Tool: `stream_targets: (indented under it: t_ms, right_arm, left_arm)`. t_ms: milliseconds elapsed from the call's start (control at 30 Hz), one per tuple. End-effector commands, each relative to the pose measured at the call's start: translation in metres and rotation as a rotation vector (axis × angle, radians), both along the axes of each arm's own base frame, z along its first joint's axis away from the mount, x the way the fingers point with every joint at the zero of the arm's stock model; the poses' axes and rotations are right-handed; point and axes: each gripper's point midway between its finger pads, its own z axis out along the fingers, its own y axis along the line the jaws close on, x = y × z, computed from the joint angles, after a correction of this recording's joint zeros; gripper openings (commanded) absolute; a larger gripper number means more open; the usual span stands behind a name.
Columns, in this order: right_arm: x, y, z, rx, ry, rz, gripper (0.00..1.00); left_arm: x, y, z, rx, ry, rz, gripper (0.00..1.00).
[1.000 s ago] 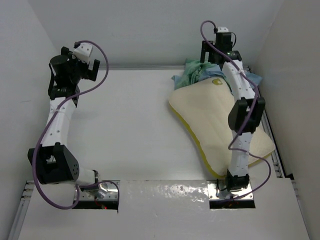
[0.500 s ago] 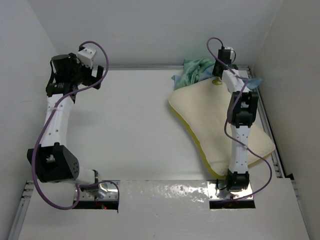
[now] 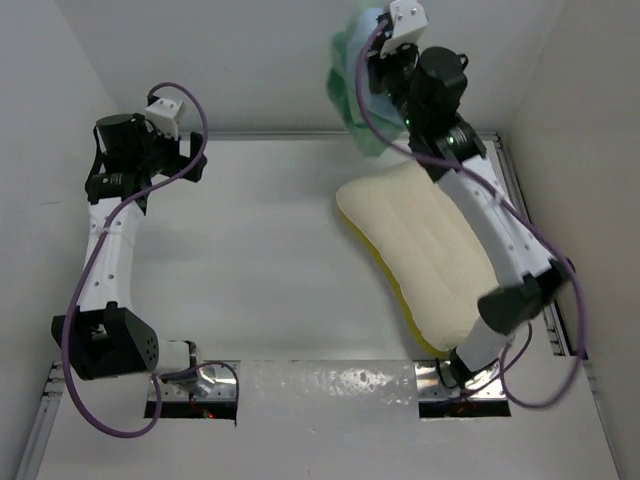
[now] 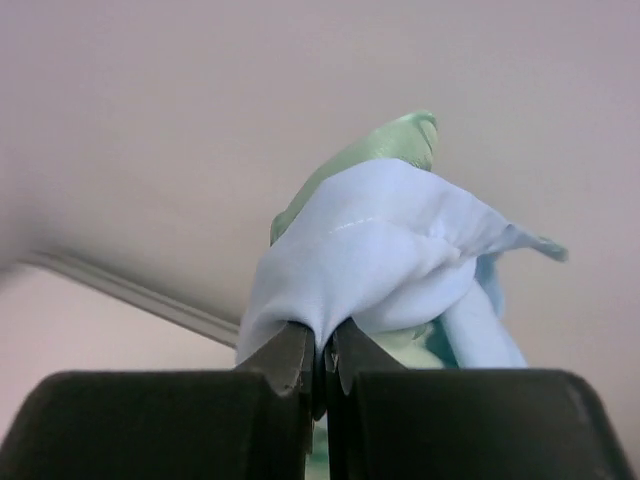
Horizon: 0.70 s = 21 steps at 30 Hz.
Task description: Put the pillow into the pillowcase
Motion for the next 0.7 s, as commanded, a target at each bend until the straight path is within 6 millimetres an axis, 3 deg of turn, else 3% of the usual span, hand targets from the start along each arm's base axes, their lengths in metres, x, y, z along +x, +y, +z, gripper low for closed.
stream_targets:
  t_ms: [0,33,67,133,200,267,333,367,400,433,467,500,533,567,600,633,667]
  right_arm:
    - [-0.108,0.066,0.093,0.037,-0.285,0.299,0.0]
    - [-0.135,0.068,0.112,0.082,-0.329,0.344,0.0]
    - [-0.151,0.081,0.113,0.105,-0.326,0.409,0.0]
    - [-0.158,0.09,0.098,0.18,-0.251,0.454,0.0]
    - [-0.147,0.096,0.07,0.212,-0.156,0.44,0.0]
    - [-0.127,0.105,0.024,0.213,-0.021,0.404,0.0]
    - [-0.112,0.117,-0.023,0.192,0.121,0.39,0.0]
    - [-0.1,0.134,-0.053,0.207,0.214,0.404,0.0]
    - [-0.093,0.142,-0.07,0.213,0.274,0.411,0.0]
    - [-0.094,0.156,-0.097,0.2,0.385,0.441,0.05]
    - [-0.089,0.183,-0.13,0.185,0.514,0.505,0.35]
    - [-0.085,0.194,-0.148,0.168,0.571,0.528,0.35]
    - [-0.08,0.203,-0.171,0.139,0.64,0.531,0.92]
    - [-0.059,0.22,-0.189,0.124,0.676,0.527,0.99]
    - [-0.06,0.21,-0.215,0.064,0.777,0.457,0.99]
    - [-0.054,0.205,-0.218,0.024,0.768,0.424,0.99]
    - [-0.057,0.192,-0.216,-0.004,0.762,0.391,0.99]
  left_arm:
    - [0.003,0.012,0.053,-0.047,-0.126,0.093,1.0]
    - [0.003,0.015,0.058,-0.045,-0.138,0.112,1.0]
    - [0.003,0.017,0.067,-0.047,-0.159,0.13,1.0]
    - [0.003,0.026,0.09,-0.055,-0.214,0.195,1.0]
    - [0.001,0.036,0.112,-0.053,-0.262,0.261,1.0]
    - [-0.002,0.044,0.131,-0.041,-0.303,0.296,1.0]
    - [-0.004,0.051,0.137,-0.013,-0.313,0.324,1.0]
    - [-0.006,0.056,0.138,0.015,-0.314,0.336,1.0]
    - [-0.007,0.057,0.138,0.025,-0.308,0.338,1.0]
    - [-0.007,0.059,0.135,0.033,-0.297,0.338,1.0]
    - [-0.006,0.056,0.125,0.043,-0.251,0.312,1.0]
    - [-0.005,0.054,0.119,0.049,-0.225,0.291,1.0]
    - [-0.003,0.049,0.108,0.052,-0.182,0.256,1.0]
    - [-0.001,0.039,0.085,0.057,-0.09,0.178,1.0]
    - [-0.001,0.035,0.073,0.054,-0.039,0.142,0.99]
    - [-0.002,0.026,0.059,0.071,0.013,0.085,0.96]
    - [-0.007,0.016,0.031,0.061,0.126,0.03,0.9]
